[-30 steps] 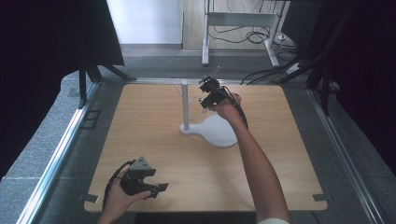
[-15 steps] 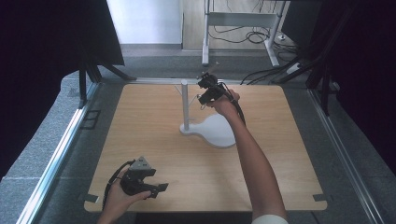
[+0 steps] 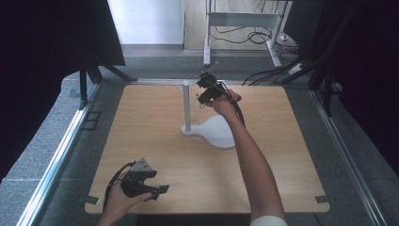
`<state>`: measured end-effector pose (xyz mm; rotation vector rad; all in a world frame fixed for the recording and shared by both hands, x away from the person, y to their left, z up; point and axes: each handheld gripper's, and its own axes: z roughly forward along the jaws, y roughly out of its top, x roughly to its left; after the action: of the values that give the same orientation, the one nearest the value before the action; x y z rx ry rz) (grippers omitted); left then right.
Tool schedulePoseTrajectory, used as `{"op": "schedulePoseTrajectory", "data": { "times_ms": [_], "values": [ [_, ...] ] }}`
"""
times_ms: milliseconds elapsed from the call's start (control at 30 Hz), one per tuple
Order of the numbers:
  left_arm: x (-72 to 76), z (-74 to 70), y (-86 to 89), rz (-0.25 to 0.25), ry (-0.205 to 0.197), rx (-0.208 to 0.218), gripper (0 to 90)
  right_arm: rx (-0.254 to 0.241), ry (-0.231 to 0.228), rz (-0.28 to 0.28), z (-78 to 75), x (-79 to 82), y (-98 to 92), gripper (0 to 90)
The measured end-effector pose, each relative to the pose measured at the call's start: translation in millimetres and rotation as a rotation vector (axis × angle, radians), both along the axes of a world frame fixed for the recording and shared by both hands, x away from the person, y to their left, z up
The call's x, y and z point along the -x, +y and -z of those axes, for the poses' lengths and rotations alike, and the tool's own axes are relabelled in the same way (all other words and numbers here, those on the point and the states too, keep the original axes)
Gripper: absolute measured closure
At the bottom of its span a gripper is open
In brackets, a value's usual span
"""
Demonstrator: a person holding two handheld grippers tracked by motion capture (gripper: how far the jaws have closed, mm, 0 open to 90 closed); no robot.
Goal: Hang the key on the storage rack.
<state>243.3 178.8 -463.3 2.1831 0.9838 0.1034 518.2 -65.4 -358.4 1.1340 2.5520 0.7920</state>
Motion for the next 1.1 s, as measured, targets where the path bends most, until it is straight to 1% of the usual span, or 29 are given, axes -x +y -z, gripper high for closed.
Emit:
{"op": "schedulePoseTrajectory", "data": {
  "times_ms": [67, 200, 367, 500, 767, 833, 900, 967, 1033, 1100],
  "values": [
    [-0.1, 0.6, -0.8, 0.000, 0.002, 0.002, 24.1, 0.004, -0.001, -0.001, 0.0, 0.9, 1.0, 84.0],
    [-0.2, 1.4, -2.4, 0.006, 0.004, -0.004, 24.1, -0.005, -0.008, -0.006, -1.5, 3.4, 2.6, 84.0],
    [-0.3, 1.8, -2.8, 0.004, 0.005, -0.004, 24.1, 0.001, -0.008, -0.008, -0.2, 5.9, 4.0, 84.0],
    [-0.5, 2.3, -2.9, 0.003, 0.006, -0.004, 24.1, -0.011, -0.008, -0.009, 1.1, 8.6, 4.4, 83.9],
    [-0.5, 2.9, -4.6, 0.012, 0.008, -0.012, 24.1, -0.003, -0.011, -0.038, 3.8, 16.3, 9.6, 81.1],
    [-0.8, 3.4, -4.6, 0.010, 0.009, -0.013, 24.2, 0.001, -0.009, -0.048, 4.2, 19.1, 10.4, 76.8],
    [-1.5, 4.2, -4.4, 0.009, 0.011, -0.016, 24.1, 0.000, -0.016, -0.049, 4.0, 21.5, 10.0, 74.3],
    [-1.7, 4.6, -4.5, 0.010, 0.012, -0.018, 24.1, -0.018, -0.017, -0.056, 3.4, 25.0, 7.6, 70.2],
    [-1.6, 4.7, -5.3, 0.009, 0.011, -0.018, 24.1, -0.022, -0.021, -0.061, 3.2, 28.5, 5.9, 64.1],
    [-1.6, 5.1, -6.4, 0.014, 0.012, -0.020, 24.1, -0.028, -0.031, -0.063, 2.6, 31.5, 3.2, 61.1]
  ]
}}
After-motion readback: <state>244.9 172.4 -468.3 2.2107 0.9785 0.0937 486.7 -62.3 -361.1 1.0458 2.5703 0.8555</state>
